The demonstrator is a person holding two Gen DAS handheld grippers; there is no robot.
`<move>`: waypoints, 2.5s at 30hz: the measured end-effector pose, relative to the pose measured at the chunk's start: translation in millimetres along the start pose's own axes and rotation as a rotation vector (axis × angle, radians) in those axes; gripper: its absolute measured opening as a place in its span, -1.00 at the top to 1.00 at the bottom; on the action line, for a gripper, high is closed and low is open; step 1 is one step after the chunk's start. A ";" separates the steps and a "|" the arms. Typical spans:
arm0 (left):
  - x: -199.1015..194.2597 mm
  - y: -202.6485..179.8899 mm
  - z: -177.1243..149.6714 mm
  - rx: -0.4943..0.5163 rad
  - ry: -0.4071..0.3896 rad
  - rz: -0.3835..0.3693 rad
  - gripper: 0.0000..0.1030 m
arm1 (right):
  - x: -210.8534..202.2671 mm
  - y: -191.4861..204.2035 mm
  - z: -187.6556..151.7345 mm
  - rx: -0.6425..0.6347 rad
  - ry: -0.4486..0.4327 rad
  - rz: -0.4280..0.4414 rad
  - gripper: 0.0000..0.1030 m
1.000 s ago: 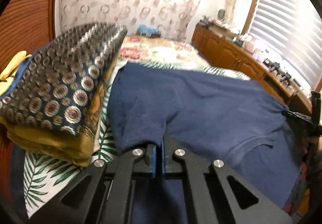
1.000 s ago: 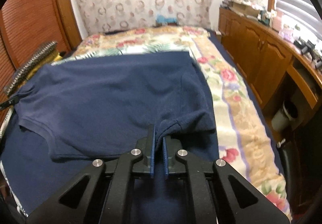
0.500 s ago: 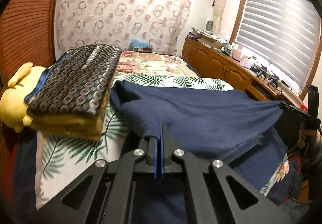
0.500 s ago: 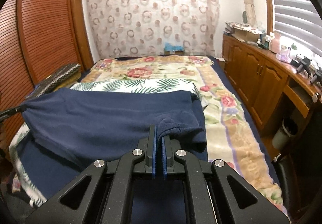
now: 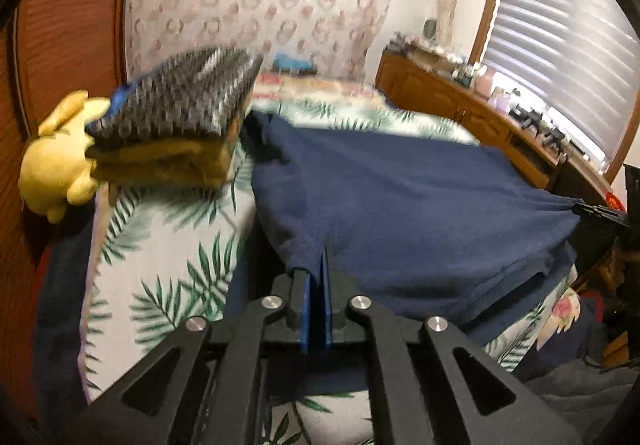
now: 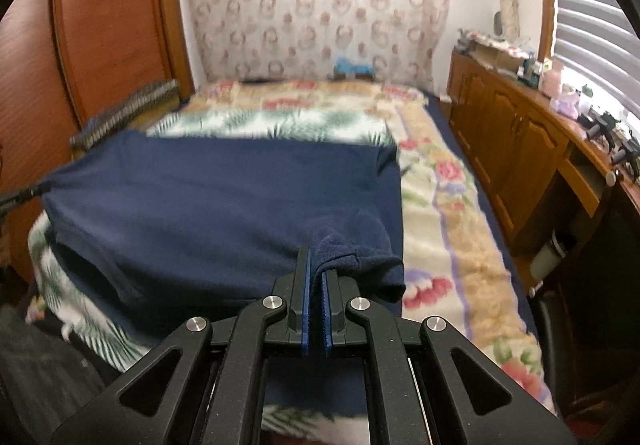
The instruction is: Fold small clothes
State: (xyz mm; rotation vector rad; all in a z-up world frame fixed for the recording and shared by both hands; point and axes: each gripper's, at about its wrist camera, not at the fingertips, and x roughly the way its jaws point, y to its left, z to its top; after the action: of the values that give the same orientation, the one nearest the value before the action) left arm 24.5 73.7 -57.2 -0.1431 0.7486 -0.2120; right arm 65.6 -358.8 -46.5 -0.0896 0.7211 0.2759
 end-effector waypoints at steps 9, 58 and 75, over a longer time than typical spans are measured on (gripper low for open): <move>-9.4 4.5 -8.7 0.017 0.008 0.035 0.30 | 10.8 0.0 -12.9 -0.016 0.060 -0.039 0.56; 46.5 31.0 -11.2 -0.035 0.088 0.117 0.21 | 128.9 63.8 13.6 -0.137 0.123 0.059 -0.32; 45.3 20.0 -12.6 0.008 0.068 0.047 0.88 | 129.2 64.6 13.1 -0.135 0.119 0.058 -0.32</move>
State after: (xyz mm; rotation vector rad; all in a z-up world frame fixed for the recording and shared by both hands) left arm 50.9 81.4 -100.3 -0.1109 0.8176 -0.1754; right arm 148.5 -266.2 -121.4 -0.2145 0.8238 0.3772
